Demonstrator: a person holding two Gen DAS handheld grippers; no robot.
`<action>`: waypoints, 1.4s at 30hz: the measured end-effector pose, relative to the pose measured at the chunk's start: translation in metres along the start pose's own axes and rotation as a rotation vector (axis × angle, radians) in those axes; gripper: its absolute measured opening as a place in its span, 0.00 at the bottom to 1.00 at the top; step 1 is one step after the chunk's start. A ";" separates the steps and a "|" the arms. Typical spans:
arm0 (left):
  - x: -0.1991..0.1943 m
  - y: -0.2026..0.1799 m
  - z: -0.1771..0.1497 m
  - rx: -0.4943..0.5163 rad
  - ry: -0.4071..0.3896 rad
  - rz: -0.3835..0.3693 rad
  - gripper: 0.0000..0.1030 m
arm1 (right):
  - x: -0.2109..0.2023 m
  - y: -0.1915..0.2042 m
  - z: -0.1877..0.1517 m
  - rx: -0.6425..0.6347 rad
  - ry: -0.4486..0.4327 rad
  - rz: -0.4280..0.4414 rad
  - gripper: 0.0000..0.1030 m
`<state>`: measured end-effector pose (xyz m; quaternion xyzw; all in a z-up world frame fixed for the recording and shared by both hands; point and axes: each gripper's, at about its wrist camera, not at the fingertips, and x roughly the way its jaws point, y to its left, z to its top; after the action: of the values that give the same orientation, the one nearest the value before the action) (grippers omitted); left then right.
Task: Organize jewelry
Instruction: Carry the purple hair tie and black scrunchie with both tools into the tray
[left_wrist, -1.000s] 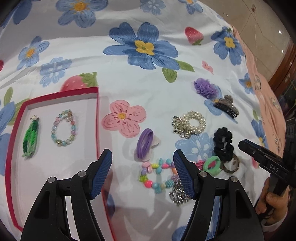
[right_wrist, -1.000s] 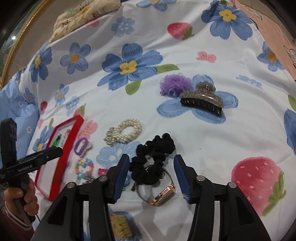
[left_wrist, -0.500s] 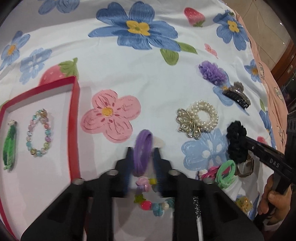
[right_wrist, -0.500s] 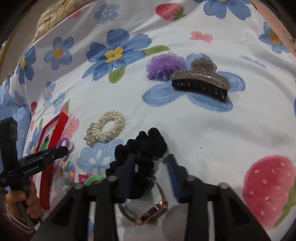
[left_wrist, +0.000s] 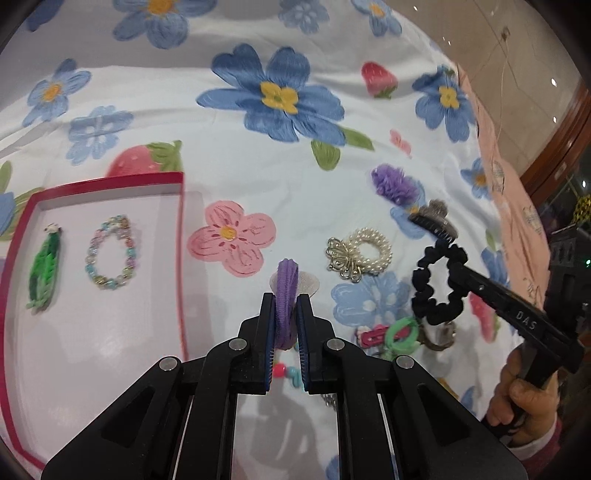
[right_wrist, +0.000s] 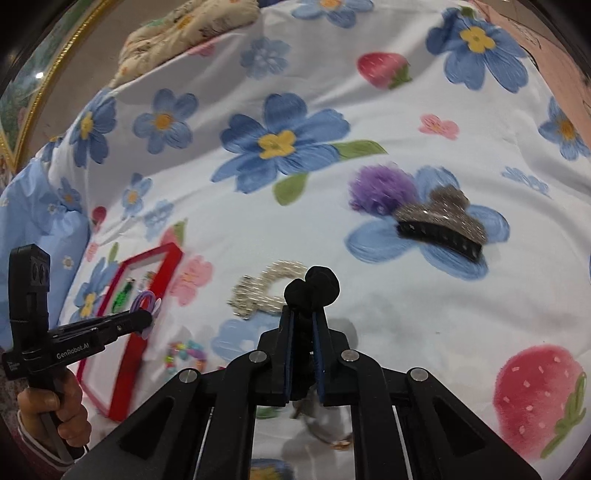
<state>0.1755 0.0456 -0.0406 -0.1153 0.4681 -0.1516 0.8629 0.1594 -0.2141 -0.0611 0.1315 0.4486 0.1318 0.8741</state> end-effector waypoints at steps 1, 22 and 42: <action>-0.004 0.003 0.000 -0.014 -0.007 -0.005 0.09 | 0.000 0.003 0.001 -0.002 -0.002 0.010 0.08; -0.073 0.086 -0.032 -0.196 -0.114 0.081 0.09 | 0.010 0.116 0.001 -0.158 0.009 0.205 0.09; -0.077 0.153 -0.032 -0.272 -0.115 0.176 0.09 | 0.058 0.217 0.002 -0.281 0.051 0.367 0.09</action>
<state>0.1322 0.2143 -0.0507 -0.1983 0.4424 -0.0039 0.8746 0.1696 0.0079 -0.0279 0.0847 0.4164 0.3530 0.8336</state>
